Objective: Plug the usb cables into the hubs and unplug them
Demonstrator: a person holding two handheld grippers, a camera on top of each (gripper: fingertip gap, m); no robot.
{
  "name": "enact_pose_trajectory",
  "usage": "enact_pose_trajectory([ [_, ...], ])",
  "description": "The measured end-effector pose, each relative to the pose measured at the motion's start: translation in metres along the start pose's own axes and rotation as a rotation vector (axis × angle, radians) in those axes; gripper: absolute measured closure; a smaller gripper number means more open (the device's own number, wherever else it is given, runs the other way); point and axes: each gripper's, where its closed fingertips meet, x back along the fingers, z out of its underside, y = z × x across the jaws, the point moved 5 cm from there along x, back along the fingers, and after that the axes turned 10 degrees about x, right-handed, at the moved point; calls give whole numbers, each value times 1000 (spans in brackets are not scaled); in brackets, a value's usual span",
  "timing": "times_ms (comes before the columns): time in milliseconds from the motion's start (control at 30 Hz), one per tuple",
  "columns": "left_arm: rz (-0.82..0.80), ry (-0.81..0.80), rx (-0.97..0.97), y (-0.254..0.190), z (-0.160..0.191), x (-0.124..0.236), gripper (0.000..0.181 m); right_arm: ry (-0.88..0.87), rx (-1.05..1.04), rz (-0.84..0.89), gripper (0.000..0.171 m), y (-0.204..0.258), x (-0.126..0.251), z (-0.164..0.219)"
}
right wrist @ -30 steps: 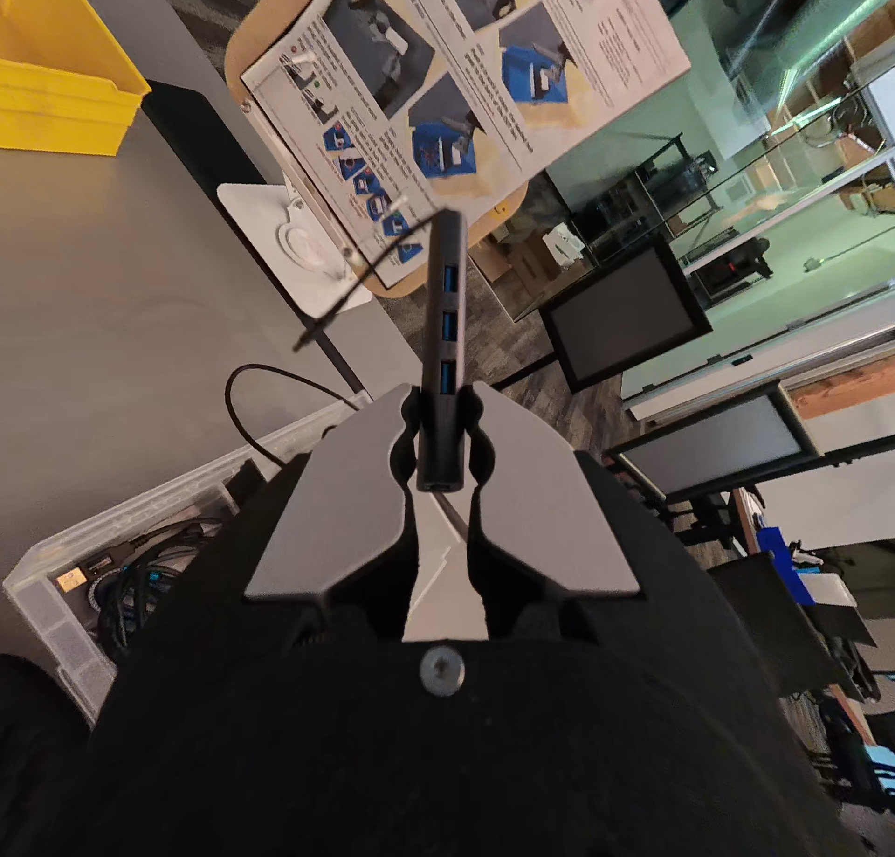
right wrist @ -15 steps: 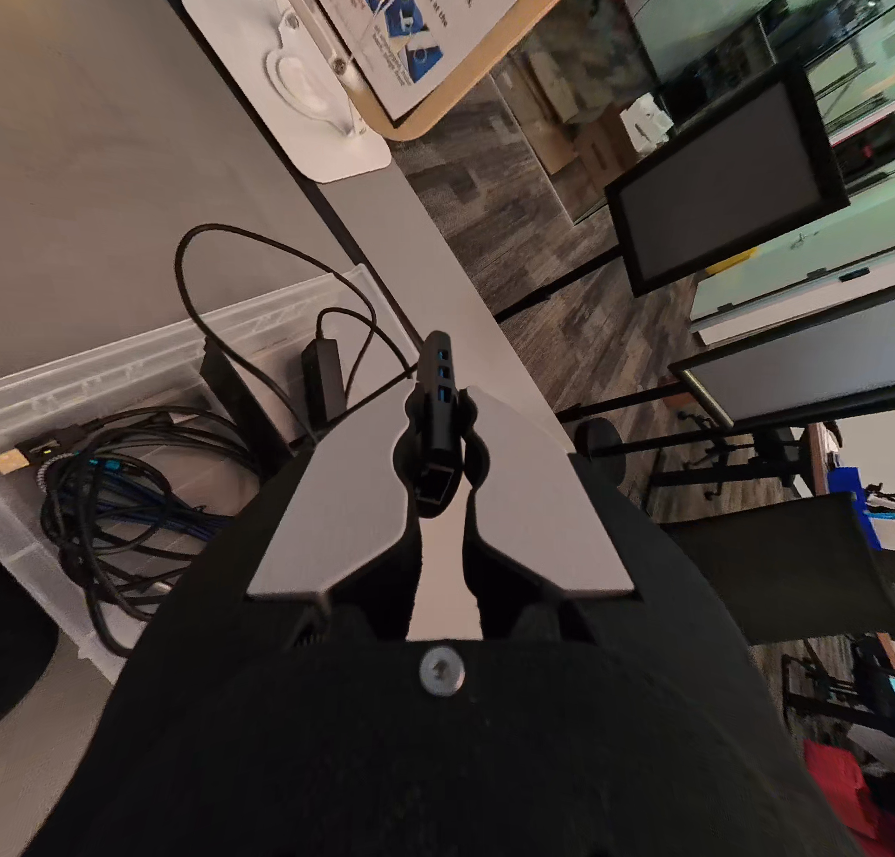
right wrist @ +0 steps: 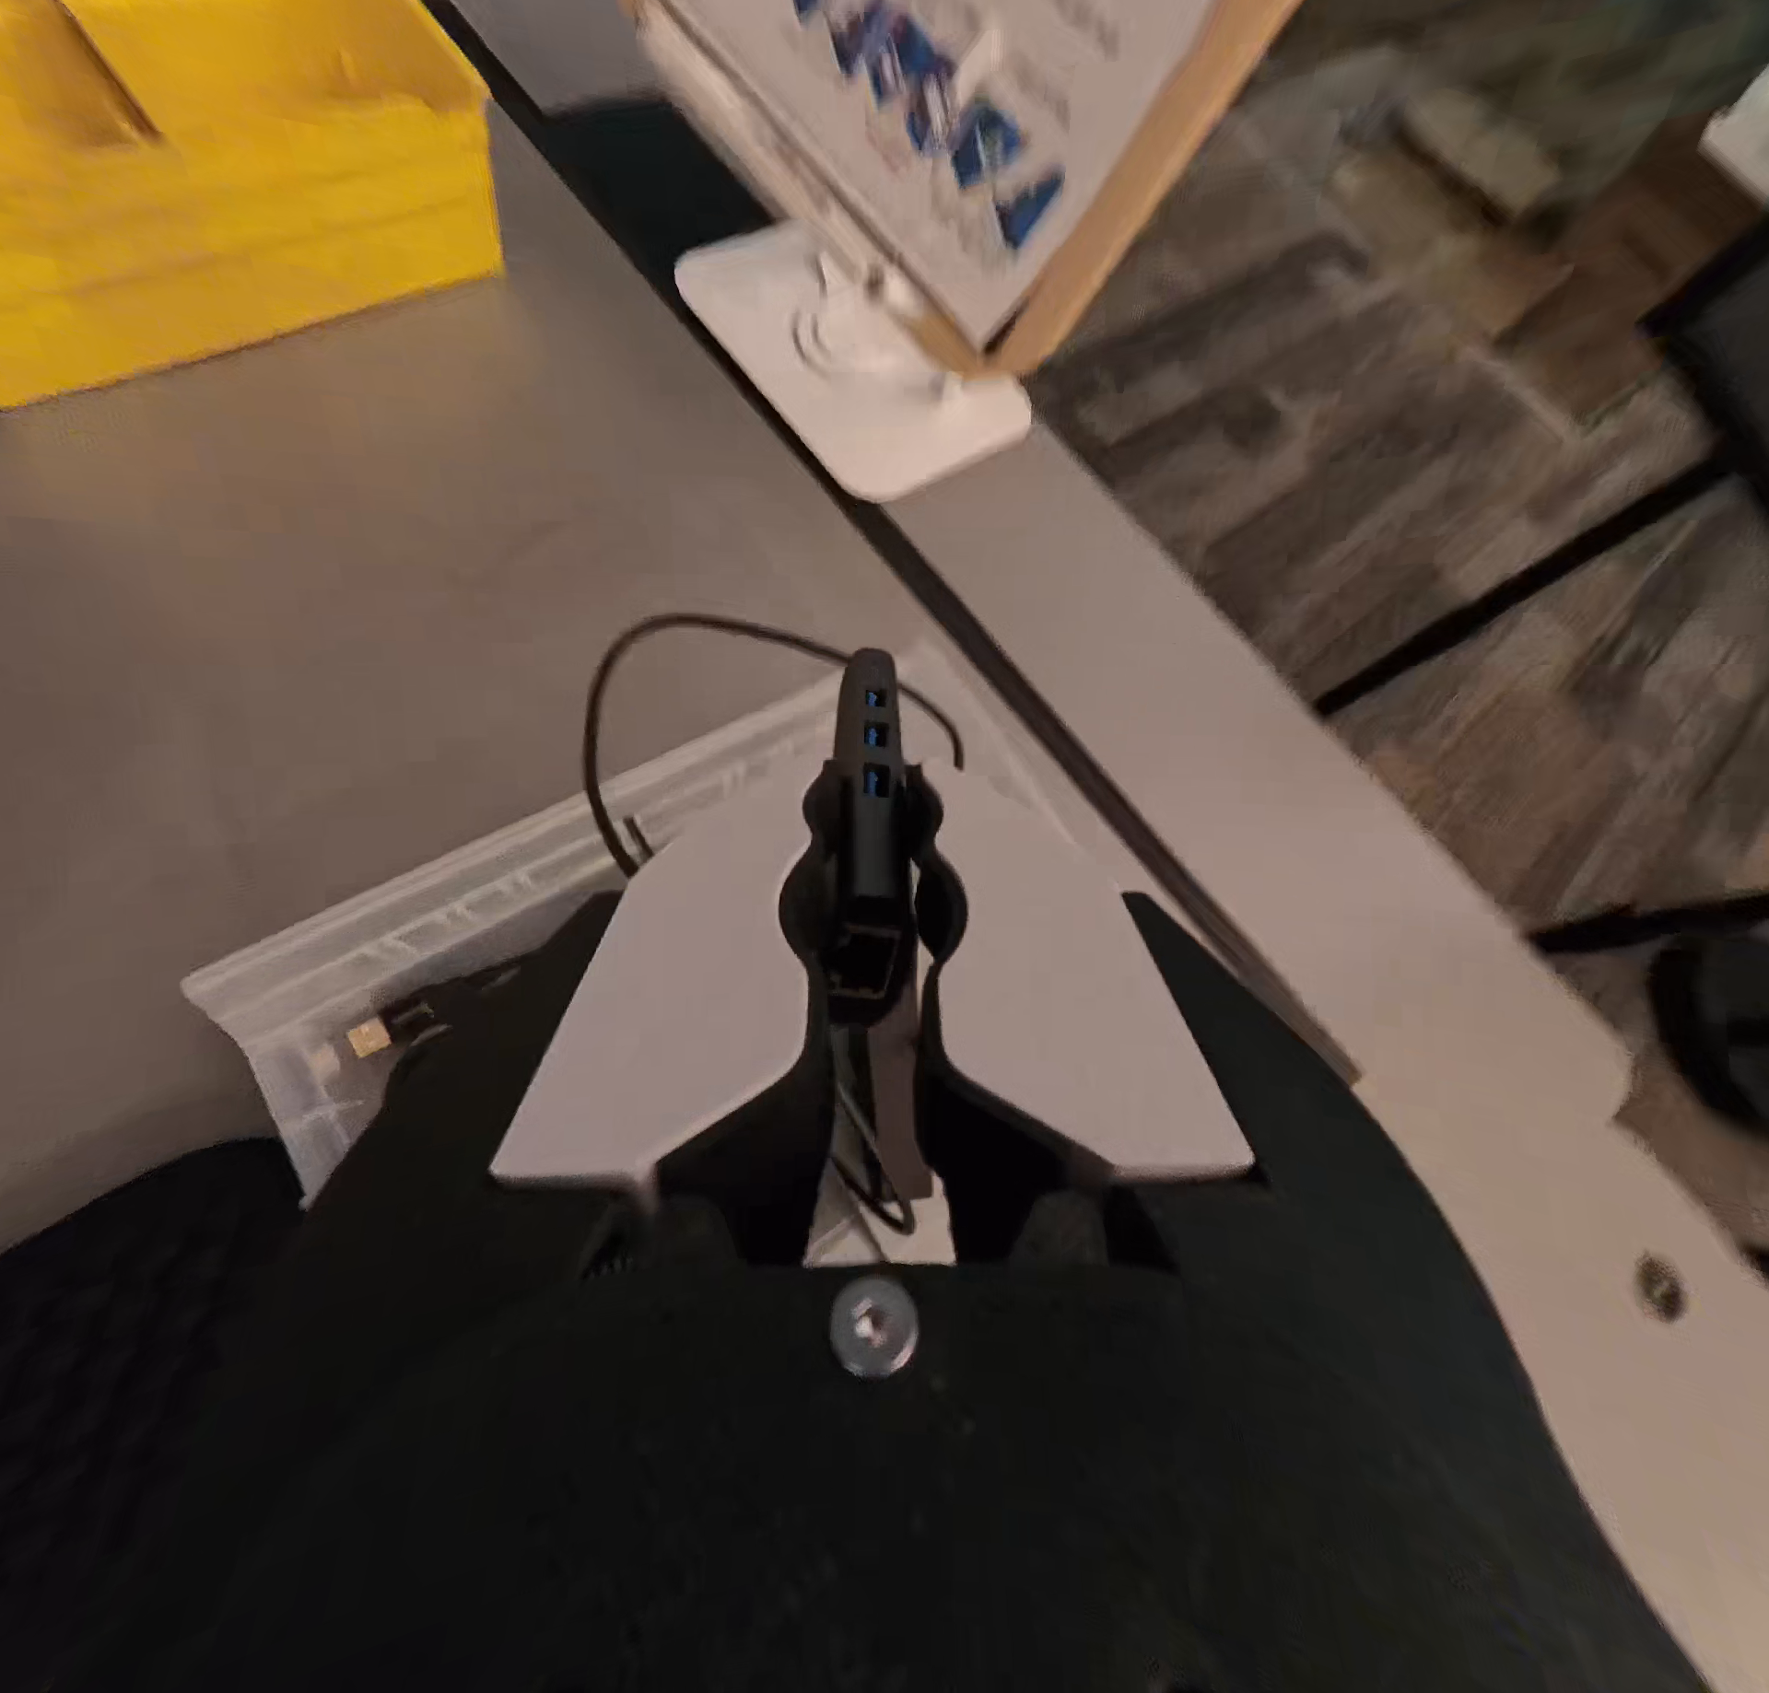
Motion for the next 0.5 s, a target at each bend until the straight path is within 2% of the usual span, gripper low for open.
enact_pose_trajectory([
  [33,-8,14,-6,1,2,0,181,45,-45,-8,157,-1,-13,16],
  [67,1,19,-7,0,3,0,181,83,-88,-19,169,-1,-24,31],
  [233,52,-21,39,-1,-1,6,181,176,-215,-74,170,3,-62,84],
  [500,74,-76,57,-1,-7,18,181,159,-207,-51,169,6,-68,88],
])
